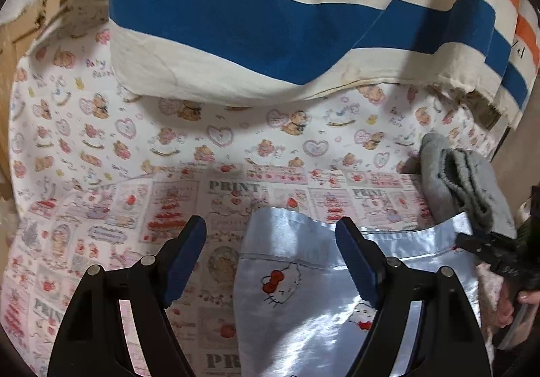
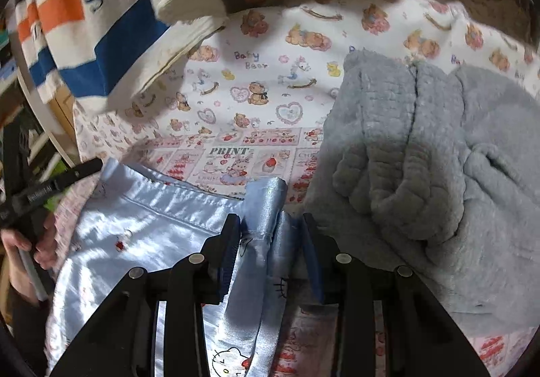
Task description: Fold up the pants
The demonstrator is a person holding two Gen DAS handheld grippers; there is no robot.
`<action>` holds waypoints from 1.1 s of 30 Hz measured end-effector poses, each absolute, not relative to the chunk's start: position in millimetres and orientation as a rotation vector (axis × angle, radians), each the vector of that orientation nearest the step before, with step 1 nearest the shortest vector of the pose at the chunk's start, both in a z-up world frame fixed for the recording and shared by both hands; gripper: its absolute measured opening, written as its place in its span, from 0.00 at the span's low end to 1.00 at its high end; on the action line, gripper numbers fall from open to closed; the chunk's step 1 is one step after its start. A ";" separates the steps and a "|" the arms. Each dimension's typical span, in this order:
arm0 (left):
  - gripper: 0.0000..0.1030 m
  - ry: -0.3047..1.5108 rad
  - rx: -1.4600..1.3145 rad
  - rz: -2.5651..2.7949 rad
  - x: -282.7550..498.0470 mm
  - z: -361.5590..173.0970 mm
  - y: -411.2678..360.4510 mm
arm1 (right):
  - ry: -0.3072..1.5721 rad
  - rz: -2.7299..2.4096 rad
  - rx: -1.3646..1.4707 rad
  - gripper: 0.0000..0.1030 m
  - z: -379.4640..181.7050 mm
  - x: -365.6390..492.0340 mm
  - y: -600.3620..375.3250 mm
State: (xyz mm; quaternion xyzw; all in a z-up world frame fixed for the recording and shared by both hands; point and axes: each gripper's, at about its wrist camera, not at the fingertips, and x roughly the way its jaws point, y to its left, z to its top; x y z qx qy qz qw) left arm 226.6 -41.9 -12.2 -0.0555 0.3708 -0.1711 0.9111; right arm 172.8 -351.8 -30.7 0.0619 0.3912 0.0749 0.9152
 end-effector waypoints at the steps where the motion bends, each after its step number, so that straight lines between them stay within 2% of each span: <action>1: 0.76 0.773 -0.131 -0.371 228.5 -13.2 -41.1 | 0.805 0.138 0.115 0.07 -31.3 173.0 -351.4; 10: 0.75 0.865 -0.248 -0.458 243.6 -31.0 -35.9 | 0.761 0.059 0.209 0.04 -15.5 160.7 -381.6; 13: 0.72 0.874 -0.259 -0.485 244.1 -33.1 -38.4 | 0.772 0.070 0.207 0.04 -14.4 160.0 -384.2; 17: 0.51 0.891 -0.252 -0.532 246.3 -37.9 -48.6 | 0.793 0.070 0.190 0.04 -19.7 162.7 -378.6; 22: 0.50 0.906 -0.245 -0.516 256.9 -44.6 -58.1 | 0.796 0.086 0.197 0.04 -20.6 162.3 -376.9; 23: 0.46 0.915 -0.254 -0.513 258.4 -46.8 -57.7 | 0.798 0.090 0.195 0.04 -20.9 162.6 -376.1; 25: 0.32 0.932 -0.265 -0.501 259.3 -51.3 -57.1 | 0.803 0.099 0.190 0.04 -22.3 163.7 -373.8; 26: 0.13 0.930 -0.253 -0.490 258.7 -51.1 -57.6 | 0.804 0.108 0.184 0.04 -22.7 164.2 -372.2; 27: 0.05 0.934 -0.243 -0.494 258.2 -51.0 -58.6 | 0.802 0.115 0.181 0.04 -22.9 164.5 -370.8; 33: 0.03 0.885 -0.253 -0.487 254.4 -39.1 -51.1 | 0.738 0.165 0.161 0.04 -18.6 161.2 -361.1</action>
